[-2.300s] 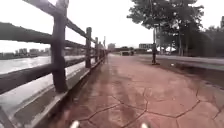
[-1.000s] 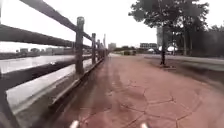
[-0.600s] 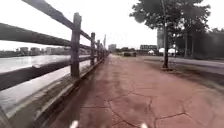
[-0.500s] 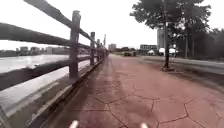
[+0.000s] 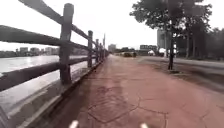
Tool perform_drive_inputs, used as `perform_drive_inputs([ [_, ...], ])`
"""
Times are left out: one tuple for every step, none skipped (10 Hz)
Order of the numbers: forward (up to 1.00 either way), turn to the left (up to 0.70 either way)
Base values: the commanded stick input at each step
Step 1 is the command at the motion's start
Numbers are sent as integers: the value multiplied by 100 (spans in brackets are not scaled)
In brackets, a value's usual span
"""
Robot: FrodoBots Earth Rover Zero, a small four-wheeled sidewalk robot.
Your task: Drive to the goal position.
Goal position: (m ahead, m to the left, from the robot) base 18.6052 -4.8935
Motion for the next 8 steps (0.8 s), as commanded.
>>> perform_drive_inputs([
  [70,0],
  [70,0],
  [70,0],
  [70,0],
  [70,0],
  [70,0],
  [70,0],
  [70,0],
])
